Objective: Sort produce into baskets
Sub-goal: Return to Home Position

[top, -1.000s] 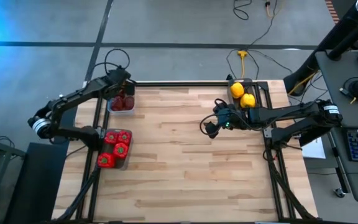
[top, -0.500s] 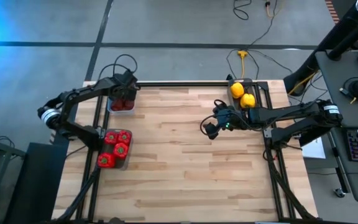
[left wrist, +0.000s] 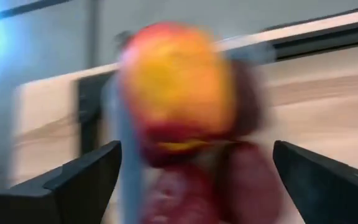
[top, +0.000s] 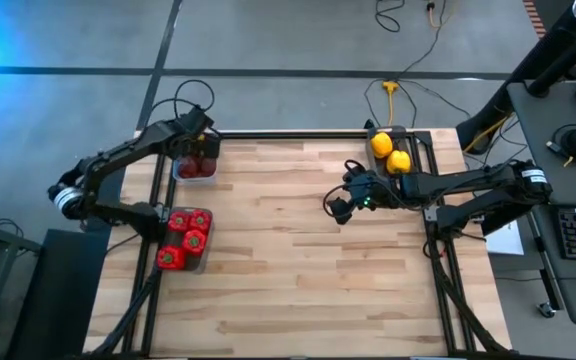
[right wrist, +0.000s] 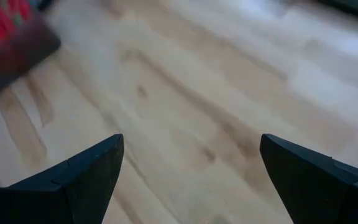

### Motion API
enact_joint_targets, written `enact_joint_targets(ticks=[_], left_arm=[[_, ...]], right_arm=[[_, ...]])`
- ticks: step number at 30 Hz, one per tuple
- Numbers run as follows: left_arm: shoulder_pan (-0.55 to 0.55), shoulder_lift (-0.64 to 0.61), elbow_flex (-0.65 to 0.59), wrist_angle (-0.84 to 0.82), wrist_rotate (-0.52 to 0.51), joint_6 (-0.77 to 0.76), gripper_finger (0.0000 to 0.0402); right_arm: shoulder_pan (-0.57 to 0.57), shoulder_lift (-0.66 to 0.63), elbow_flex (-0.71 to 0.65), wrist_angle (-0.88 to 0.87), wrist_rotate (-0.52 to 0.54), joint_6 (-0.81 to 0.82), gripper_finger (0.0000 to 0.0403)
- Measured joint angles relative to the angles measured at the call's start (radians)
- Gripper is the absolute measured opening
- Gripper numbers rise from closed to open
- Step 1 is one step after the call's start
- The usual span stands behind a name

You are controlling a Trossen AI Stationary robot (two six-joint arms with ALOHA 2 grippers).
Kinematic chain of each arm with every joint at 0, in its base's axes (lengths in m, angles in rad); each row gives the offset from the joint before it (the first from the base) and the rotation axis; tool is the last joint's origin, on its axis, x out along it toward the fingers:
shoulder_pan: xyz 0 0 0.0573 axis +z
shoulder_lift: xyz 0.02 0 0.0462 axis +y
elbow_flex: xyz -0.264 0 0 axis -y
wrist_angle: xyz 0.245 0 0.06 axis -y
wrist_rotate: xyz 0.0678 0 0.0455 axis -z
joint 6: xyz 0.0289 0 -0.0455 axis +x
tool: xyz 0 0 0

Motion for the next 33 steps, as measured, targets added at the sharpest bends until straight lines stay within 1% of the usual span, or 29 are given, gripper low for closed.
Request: enact_joint_targets(ticks=[2, 4, 5, 7, 10, 13, 15, 17, 20, 22, 23, 26, 28, 30, 31, 33], left_arm=[[-0.043, -0.061, -0.005, 0.060, 0.078, 0.048, 0.0399], [-0.109, -0.129, -0.021, 0.129, 0.147, 0.108, 0.0397], [-0.146, -0.159, -0.029, 0.158, 0.177, 0.130, 0.0396], [-0.233, -0.215, -0.046, 0.218, 0.213, 0.170, 0.0394], [-0.391, -0.297, -0.086, 0.310, 0.249, 0.235, 0.0393], [-0.549, -0.359, -0.144, 0.381, 0.264, 0.253, 0.0393], [-0.621, -0.389, -0.177, 0.389, 0.253, 0.253, 0.0393], [-0.673, -0.409, -0.196, 0.388, 0.244, 0.251, 0.0393], [-0.714, -0.424, -0.206, 0.392, 0.245, 0.250, 0.0393], [-0.724, -0.424, -0.208, 0.404, 0.244, 0.250, 0.0393], [-0.723, -0.423, -0.209, 0.424, 0.244, 0.248, 0.0393], [-0.707, -0.417, -0.209, 0.496, 0.201, 0.230, 0.0393], [-0.700, -0.409, -0.210, 0.512, 0.181, 0.231, 0.0393], [-0.699, -0.408, -0.215, 0.512, 0.193, 0.288, 0.0393], [-0.699, -0.409, -0.220, 0.513, 0.233, 0.337, 0.0393], [-0.699, -0.419, -0.239, 0.517, 0.384, 0.433, 0.0393]], right_arm=[[0.000, -0.013, 0.000, 0.040, 0.033, -0.011, 0.0369], [0.000, -0.028, -0.008, 0.118, 0.051, -0.067, 0.0368], [0.000, -0.039, -0.019, 0.160, 0.049, -0.111, 0.0364], [0.001, -0.048, -0.044, 0.237, 0.036, -0.174, 0.0345], [0.001, -0.069, -0.088, 0.331, 0.008, -0.192, 0.0287], [0.012, -0.111, -0.110, 0.392, 0.005, -0.223, 0.0210], [0.018, -0.139, -0.109, 0.432, 0.008, -0.269, 0.0157], [0.019, -0.184, -0.107, 0.419, -0.017, -0.370, 0.0109], [0.018, -0.250, -0.106, 0.337, -0.026, -0.638, 0.0053], [0.020, -0.290, -0.107, 0.261, -0.027, -0.801, 0.0028], [0.020, -0.306, -0.107, 0.241, -0.031, -0.851, 0.0018], [0.018, -0.335, -0.111, 0.184, -0.022, -0.861, 0.0013], [0.011, -0.343, -0.143, 0.149, -0.010, -0.858, 0.0014], [0.011, -0.363, -0.200, 0.156, -0.025, -0.860, 0.0013], [0.011, -0.380, -0.232, 0.177, -0.042, -0.858, 0.0013], [0.012, -0.430, -0.303, 0.242, -0.068, -0.836, 0.0013]])
